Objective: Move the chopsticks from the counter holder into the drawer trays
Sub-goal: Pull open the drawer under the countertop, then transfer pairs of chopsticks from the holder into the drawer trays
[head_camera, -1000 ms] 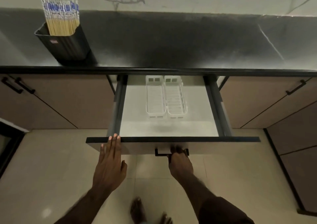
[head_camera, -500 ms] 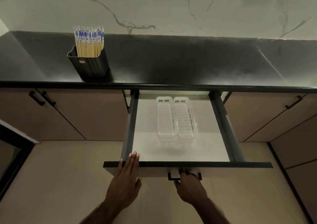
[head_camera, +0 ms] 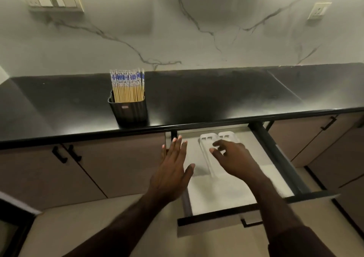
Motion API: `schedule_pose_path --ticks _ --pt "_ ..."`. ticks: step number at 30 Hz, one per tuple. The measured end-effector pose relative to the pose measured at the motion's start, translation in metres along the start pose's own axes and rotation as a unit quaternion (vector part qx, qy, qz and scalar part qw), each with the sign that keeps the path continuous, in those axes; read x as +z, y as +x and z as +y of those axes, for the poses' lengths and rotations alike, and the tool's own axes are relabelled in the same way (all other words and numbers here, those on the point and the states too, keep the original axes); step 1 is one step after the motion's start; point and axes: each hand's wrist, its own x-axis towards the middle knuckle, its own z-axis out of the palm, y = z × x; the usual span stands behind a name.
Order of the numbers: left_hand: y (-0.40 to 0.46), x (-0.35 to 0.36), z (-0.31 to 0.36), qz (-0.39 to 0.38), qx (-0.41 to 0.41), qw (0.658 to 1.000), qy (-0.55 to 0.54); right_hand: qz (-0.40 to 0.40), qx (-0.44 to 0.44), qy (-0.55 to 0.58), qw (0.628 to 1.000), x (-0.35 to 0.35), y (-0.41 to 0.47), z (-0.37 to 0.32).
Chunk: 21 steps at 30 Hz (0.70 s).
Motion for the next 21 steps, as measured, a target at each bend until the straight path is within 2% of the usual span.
schedule_pose_path --ticks 8,15,21 --pt "0.034 -0.062 -0.081 0.042 -0.006 0.999 -0.019 0.065 -0.040 0.026 0.997 0.031 0.052 -0.082" --pt "0.091 -0.089 -0.163 0.084 -0.018 0.996 -0.021 0.084 -0.102 0.090 0.987 0.069 0.144 -0.151" --pt "0.147 -0.106 -0.230 0.065 -0.050 0.997 -0.017 0.057 -0.126 0.150 0.979 0.093 0.235 -0.207"
